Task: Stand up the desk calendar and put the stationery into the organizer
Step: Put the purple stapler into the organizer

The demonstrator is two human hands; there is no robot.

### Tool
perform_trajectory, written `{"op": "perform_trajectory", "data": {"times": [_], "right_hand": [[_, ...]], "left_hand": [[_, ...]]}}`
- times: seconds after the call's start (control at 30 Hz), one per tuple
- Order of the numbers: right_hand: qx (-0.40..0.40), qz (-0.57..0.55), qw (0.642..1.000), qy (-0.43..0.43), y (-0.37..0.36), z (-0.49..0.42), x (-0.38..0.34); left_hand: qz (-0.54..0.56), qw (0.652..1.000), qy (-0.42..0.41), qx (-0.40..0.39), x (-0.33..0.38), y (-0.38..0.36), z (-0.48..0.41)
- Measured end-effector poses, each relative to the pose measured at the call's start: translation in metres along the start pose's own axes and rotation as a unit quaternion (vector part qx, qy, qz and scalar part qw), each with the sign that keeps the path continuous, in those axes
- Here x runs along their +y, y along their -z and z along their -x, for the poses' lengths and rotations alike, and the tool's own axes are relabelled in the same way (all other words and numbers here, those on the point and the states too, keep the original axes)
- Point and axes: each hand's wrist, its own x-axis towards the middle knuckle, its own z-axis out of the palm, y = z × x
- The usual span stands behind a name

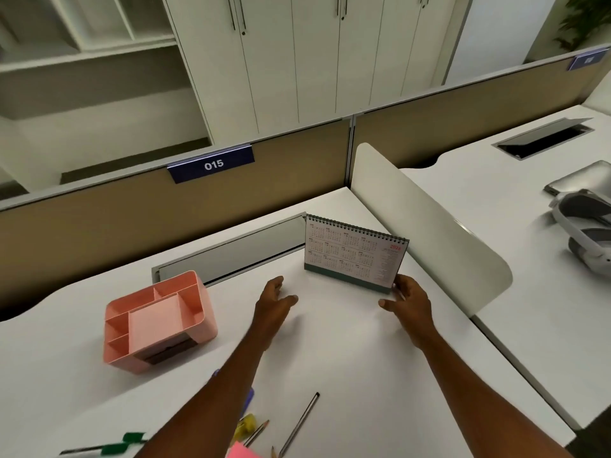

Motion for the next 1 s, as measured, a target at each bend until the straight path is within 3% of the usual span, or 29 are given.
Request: {"op": "perform_trajectory", "data": {"times": [0.13, 0.27, 0.47, 0.67, 1.0], "right_hand": [[0.048, -0.010, 0.999, -0.007, -0.003, 0.026, 0.004], [0.124, -0.046, 0.991, -0.023, -0.021, 0.083, 0.013], [0.005, -0.030, 0.999, -0.018, -0.064, 0.185, 0.019], [-0.087, 0.041, 0.995, 0.000, -0.090, 0.256, 0.029], [-0.139, 0.130, 0.980, 0.055, -0.128, 0.299, 0.026]], "left_hand": [[0.047, 0.991, -0.081, 0.093, 0.000, -0.010, 0.045], [0.053, 0.986, -0.107, 0.113, -0.001, -0.026, 0.103], [-0.012, 0.986, -0.145, 0.085, -0.054, -0.028, 0.187], [-0.042, 0.988, -0.102, 0.104, -0.112, 0.001, 0.267], [-0.060, 0.978, -0.013, 0.198, -0.170, 0.064, 0.347]]}}
